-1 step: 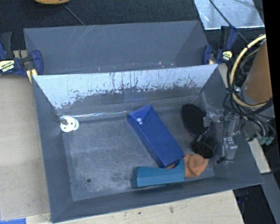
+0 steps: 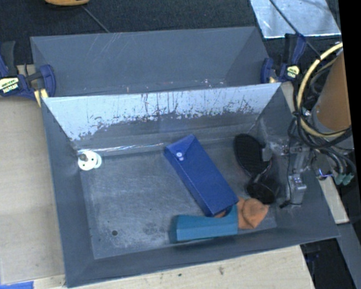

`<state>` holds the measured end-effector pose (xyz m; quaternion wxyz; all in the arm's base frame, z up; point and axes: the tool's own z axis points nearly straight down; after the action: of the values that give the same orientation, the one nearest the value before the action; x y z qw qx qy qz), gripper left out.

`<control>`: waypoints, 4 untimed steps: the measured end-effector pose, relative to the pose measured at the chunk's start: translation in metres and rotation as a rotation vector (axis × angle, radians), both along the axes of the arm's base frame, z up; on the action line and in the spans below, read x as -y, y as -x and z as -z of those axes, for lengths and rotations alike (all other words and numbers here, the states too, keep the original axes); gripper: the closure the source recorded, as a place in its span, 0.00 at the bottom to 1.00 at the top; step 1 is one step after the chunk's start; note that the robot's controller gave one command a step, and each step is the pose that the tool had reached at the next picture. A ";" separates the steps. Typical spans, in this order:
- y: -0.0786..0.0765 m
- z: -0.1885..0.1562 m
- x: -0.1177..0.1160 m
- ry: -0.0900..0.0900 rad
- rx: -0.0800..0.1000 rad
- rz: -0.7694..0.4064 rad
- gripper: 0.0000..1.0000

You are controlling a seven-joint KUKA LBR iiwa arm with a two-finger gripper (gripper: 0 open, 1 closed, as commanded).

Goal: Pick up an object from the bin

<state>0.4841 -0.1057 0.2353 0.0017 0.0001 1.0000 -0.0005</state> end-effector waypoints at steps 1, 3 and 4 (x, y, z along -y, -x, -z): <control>-0.003 0.058 0.018 0.001 0.002 -0.146 0.00; -0.005 0.085 0.053 0.000 -0.002 -0.346 0.00; -0.008 0.168 0.041 -0.001 0.002 -0.403 0.00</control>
Offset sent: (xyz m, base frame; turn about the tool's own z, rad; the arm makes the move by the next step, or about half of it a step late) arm 0.0022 -0.0484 -0.0753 -0.1978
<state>0.4922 -0.1472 0.0677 0.0028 -0.1998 0.9798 0.0001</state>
